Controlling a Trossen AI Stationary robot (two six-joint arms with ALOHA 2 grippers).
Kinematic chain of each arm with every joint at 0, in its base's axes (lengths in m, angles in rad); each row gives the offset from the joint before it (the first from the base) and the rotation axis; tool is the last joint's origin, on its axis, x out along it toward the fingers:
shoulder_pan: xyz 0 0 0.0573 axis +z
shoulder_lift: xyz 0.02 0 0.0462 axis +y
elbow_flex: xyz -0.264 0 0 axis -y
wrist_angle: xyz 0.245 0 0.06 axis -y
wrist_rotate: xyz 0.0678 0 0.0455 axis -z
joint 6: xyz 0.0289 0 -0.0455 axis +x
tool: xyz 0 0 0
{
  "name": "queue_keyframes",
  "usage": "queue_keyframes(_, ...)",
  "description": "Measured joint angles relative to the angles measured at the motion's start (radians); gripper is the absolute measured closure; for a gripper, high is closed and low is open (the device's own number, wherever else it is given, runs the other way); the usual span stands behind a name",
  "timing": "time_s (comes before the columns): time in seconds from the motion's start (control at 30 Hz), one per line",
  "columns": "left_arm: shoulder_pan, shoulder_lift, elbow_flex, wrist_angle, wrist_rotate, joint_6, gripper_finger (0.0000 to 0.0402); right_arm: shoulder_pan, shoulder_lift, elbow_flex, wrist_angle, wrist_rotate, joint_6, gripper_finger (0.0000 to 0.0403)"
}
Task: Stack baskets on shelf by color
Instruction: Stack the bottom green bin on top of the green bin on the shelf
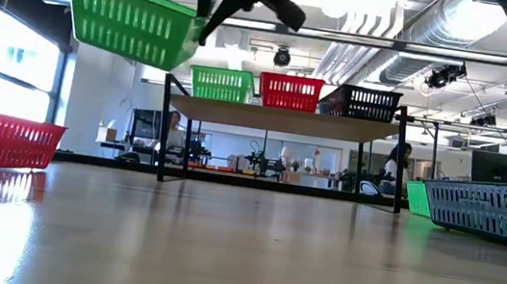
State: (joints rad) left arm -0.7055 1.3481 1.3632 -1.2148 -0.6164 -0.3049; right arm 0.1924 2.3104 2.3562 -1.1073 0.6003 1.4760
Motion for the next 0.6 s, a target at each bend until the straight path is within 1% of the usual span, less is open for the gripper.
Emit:
queue_keyframes(0.13, 0.000, 0.040, 0.000, 0.001, -0.030, 0.043, 0.0238, -0.021, 0.000, 0.000, 0.040, -0.002, -0.040, 0.0403)
queue_keyframes(0.27, 0.005, 0.067, 0.000, 0.001, -0.050, 0.054, 0.0238, -0.025, 0.000, 0.000, 0.071, -0.002, -0.065, 0.0403)
queue_keyframes(0.37, 0.025, 0.084, 0.000, 0.000, -0.040, 0.054, 0.0238, -0.024, -0.007, 0.000, 0.082, -0.002, -0.082, 0.0403)
queue_keyframes(0.5, 0.054, 0.090, 0.000, -0.026, 0.020, 0.055, 0.0238, -0.015, -0.028, 0.000, 0.072, 0.025, -0.099, 0.0403)
queue_keyframes(0.6, 0.068, 0.096, -0.001, -0.029, 0.019, 0.066, 0.0238, -0.013, -0.050, 0.000, 0.074, 0.039, -0.125, 0.0403)
